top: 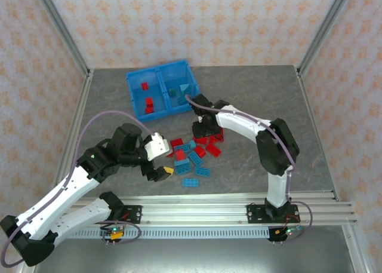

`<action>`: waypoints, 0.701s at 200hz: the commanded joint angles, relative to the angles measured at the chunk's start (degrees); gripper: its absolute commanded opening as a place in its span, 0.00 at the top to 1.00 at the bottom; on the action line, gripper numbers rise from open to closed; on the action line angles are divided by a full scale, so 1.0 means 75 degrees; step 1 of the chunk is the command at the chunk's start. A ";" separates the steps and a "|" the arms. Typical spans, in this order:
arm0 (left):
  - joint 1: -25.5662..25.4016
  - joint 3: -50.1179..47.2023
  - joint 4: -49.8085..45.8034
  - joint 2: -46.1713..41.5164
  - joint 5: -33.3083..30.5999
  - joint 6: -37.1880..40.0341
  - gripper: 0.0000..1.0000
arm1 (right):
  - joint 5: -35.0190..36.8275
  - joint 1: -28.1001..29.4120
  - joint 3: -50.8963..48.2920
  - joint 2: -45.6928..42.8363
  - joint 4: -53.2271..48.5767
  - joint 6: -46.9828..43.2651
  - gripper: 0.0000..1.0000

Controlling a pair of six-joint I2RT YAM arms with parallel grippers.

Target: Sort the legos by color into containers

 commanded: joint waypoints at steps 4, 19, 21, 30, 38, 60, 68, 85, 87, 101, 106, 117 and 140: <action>-0.0039 -0.0303 0.0356 -0.0247 -0.0343 -0.0163 0.06 | -0.0093 -0.0006 0.0396 0.0338 -0.1158 -0.1221 0.45; -0.0039 -0.0477 0.0524 -0.0310 -0.0310 -0.0215 0.06 | -0.0394 -0.0005 0.0543 0.0480 -0.1289 -0.1448 0.40; -0.0041 -0.0496 0.0552 -0.0311 -0.0299 -0.0231 0.06 | -0.0396 -0.0006 0.0562 0.0500 -0.1291 -0.1464 0.39; -0.0039 -0.0578 0.0685 -0.0324 -0.0258 -0.0296 0.05 | -0.0398 -0.0006 0.0656 0.0620 -0.1281 -0.1564 0.38; -0.0046 -0.0621 0.0755 -0.0323 -0.0222 -0.0331 0.05 | -0.0388 -0.0006 0.0757 0.0752 -0.1257 -0.1662 0.38; -0.0041 -0.0646 0.0773 -0.0305 -0.0270 -0.0341 0.05 | -0.0390 -0.0013 0.1311 0.1307 -0.1438 -0.1891 0.42; -0.0043 -0.0646 0.0718 -0.0330 -0.0334 -0.0306 0.05 | -0.0417 -0.0013 0.1533 0.1526 -0.1567 -0.1921 0.44; -0.0046 -0.0719 0.0691 -0.0394 -0.0462 -0.0277 0.04 | -0.0574 -0.0016 0.1843 0.1830 -0.1750 -0.1922 0.48; -0.0043 -0.0726 0.0699 -0.0408 -0.0469 -0.0281 0.04 | -0.0590 -0.0011 0.1851 0.1837 -0.1749 -0.1920 0.48; -0.0039 -0.0835 0.0778 -0.0484 -0.0530 -0.0304 0.04 | -0.0719 -0.0018 0.1865 0.1900 -0.1708 -0.1914 0.48; -0.0049 -0.0869 0.0812 -0.0501 -0.0536 -0.0326 0.04 | -0.0768 -0.0022 0.1871 0.1913 -0.1702 -0.1908 0.48; -0.0049 -0.0929 0.0908 -0.0542 -0.0540 -0.0345 0.04 | -0.0859 -0.0035 0.1909 0.1975 -0.1705 -0.1913 0.43; -0.0040 -0.0937 0.0959 -0.0529 -0.0560 -0.0350 0.03 | -0.1089 -0.0105 0.2037 0.2165 -0.1717 -0.1899 0.41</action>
